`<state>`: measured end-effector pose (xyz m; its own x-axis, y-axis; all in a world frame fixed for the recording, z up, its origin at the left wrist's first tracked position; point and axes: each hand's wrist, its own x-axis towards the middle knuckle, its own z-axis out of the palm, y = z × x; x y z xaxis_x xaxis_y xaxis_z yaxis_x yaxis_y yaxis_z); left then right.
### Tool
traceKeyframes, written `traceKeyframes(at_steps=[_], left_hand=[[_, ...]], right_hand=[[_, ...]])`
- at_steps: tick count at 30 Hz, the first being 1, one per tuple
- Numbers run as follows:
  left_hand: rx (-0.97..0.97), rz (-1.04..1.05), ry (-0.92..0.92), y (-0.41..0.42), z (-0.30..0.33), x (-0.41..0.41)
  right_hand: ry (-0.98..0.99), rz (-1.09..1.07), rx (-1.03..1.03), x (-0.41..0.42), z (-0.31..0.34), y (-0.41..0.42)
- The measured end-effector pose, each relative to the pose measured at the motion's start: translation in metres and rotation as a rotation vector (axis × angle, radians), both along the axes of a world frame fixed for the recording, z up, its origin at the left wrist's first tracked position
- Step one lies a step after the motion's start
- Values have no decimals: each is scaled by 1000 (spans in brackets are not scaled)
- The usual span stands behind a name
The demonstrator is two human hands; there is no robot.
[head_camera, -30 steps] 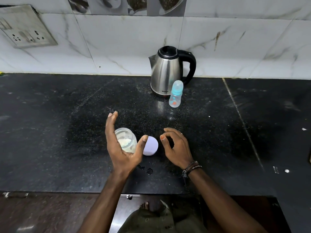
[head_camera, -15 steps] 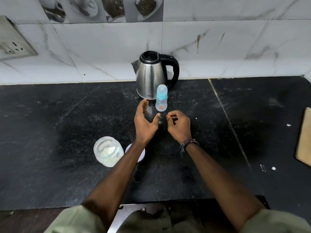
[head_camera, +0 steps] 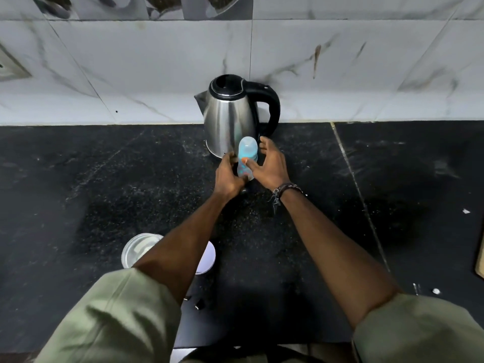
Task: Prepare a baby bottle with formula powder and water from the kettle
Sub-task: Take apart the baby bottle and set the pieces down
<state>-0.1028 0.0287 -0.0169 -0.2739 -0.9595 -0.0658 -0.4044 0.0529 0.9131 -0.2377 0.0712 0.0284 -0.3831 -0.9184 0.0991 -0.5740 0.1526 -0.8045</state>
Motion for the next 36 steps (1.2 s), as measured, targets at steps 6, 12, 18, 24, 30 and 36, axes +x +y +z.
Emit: traceKeyframes(at_steps=[6, 12, 18, 24, 30, 36], left_hand=[[-13, 46, 28, 1, 2, -16], [-86, 69, 111, 20, 17, -19], [-120, -42, 215, 63, 29, 0], [-90, -64, 243, 134, 46, 29], [-137, 21, 185, 200, 55, 53], [-353, 35, -43, 239, 55, 65]], right_hand=[[46, 39, -90, 4, 3, -9], [37, 41, -144, 5, 13, 5], [-14, 88, -173, 9, 36, 53], [-170, 141, -178, 32, 59, 122], [109, 211, -101, 61, 77, 183], [521, 42, 92, 86, 102, 209]])
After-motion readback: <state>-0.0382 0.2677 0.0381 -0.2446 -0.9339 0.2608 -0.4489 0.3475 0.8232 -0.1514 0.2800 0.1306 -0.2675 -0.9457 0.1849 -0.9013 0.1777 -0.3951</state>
